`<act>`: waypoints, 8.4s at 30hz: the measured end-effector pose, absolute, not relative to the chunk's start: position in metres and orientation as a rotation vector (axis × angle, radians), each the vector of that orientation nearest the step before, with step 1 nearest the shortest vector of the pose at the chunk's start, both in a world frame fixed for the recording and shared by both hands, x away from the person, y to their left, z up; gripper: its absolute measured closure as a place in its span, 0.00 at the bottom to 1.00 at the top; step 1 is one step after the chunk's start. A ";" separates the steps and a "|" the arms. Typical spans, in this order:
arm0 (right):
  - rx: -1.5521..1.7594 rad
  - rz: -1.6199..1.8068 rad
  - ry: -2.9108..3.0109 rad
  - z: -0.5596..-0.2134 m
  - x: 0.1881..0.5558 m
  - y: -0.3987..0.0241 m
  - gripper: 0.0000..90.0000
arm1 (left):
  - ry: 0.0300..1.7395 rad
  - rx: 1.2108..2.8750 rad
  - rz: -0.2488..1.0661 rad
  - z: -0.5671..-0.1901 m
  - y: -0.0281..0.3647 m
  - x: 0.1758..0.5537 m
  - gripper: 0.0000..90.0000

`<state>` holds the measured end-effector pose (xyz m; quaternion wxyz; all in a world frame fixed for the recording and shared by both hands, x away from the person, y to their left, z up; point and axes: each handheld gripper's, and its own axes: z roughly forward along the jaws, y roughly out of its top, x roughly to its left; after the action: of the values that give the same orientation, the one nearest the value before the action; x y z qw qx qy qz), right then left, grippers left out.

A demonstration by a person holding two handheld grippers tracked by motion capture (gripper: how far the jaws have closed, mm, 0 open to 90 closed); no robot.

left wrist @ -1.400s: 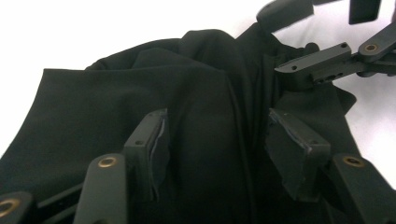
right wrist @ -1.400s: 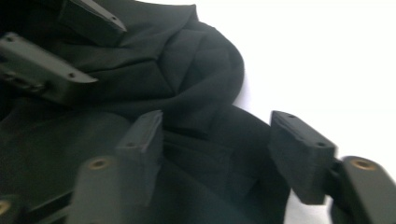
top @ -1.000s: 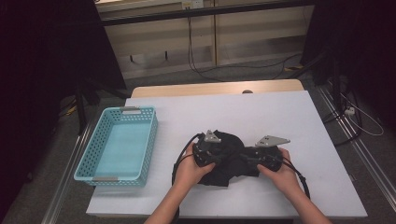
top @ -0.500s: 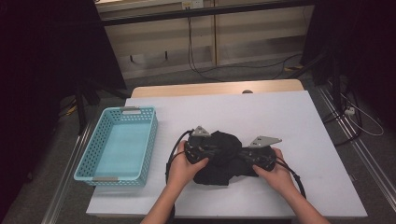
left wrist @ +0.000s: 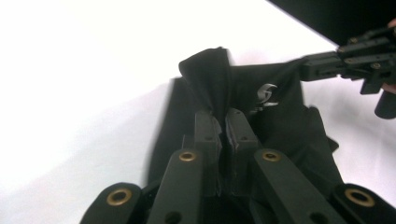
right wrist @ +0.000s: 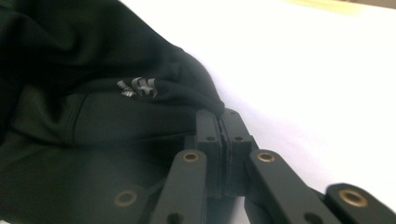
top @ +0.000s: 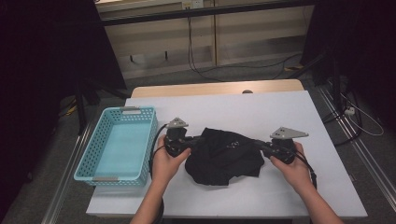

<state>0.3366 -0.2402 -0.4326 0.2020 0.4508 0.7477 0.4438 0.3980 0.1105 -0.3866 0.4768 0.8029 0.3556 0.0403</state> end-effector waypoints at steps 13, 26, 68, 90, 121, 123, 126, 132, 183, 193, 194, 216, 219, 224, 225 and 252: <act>1.310 1.206 1.925 -0.403 0.330 -0.304 0.98 | 0.920 1.873 0.131 -0.385 0.130 0.405 0.96; 1.400 1.078 1.942 -0.430 0.336 -0.291 0.70 | 0.974 1.913 0.106 -0.403 0.131 0.411 0.96; 1.469 0.969 2.071 -0.462 0.371 -0.245 0.83 | 1.054 1.936 0.169 -0.409 0.147 0.417 0.95; 1.459 1.066 1.926 -0.444 0.371 -0.273 0.79 | 1.087 1.948 0.189 -0.422 0.130 0.436 0.95; 1.452 1.104 2.049 -0.460 0.367 -0.264 0.97 | 1.198 1.971 0.258 -0.442 0.121 0.440 0.39; 1.456 1.113 2.034 -0.458 0.366 -0.264 0.97 | 1.217 1.974 0.217 -0.448 0.120 0.440 0.41; 1.455 1.128 2.023 -0.457 0.364 -0.265 0.97 | 1.236 1.994 0.194 -0.452 0.116 0.440 0.49; 1.453 1.147 2.010 -0.454 0.361 -0.269 0.97 | 1.244 2.003 0.154 -0.452 0.113 0.433 0.66; 1.305 1.247 1.839 -0.375 0.346 -0.285 0.98 | 0.995 1.815 0.227 -0.355 0.137 0.422 0.96; 1.293 1.239 1.852 -0.372 0.345 -0.281 0.98 | 1.003 1.849 0.178 -0.361 0.136 0.426 0.96; 1.293 1.238 1.850 -0.372 0.345 -0.282 0.98 | 1.003 1.840 0.176 -0.360 0.136 0.426 0.96; 1.281 1.224 1.787 -0.355 0.350 -0.287 0.98 | 0.968 1.819 0.200 -0.335 0.130 0.435 0.96; 1.278 1.217 1.802 -0.359 0.350 -0.286 0.98 | 0.973 1.831 0.200 -0.339 0.133 0.433 0.96; 1.269 1.216 1.800 -0.364 0.345 -0.284 0.98 | 0.977 1.832 0.203 -0.344 0.135 0.429 0.96; 1.272 1.212 1.803 -0.365 0.344 -0.284 0.98 | 0.976 1.837 0.205 -0.345 0.135 0.430 0.96; 1.395 1.142 1.746 -0.340 0.481 -0.249 0.48 | 1.113 1.814 0.259 -0.343 0.111 0.533 0.27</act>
<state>0.4806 -0.2487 -0.3398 0.3108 0.5284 0.6612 0.4325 0.5328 0.1106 -0.3434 0.4787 0.7429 0.4558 0.1061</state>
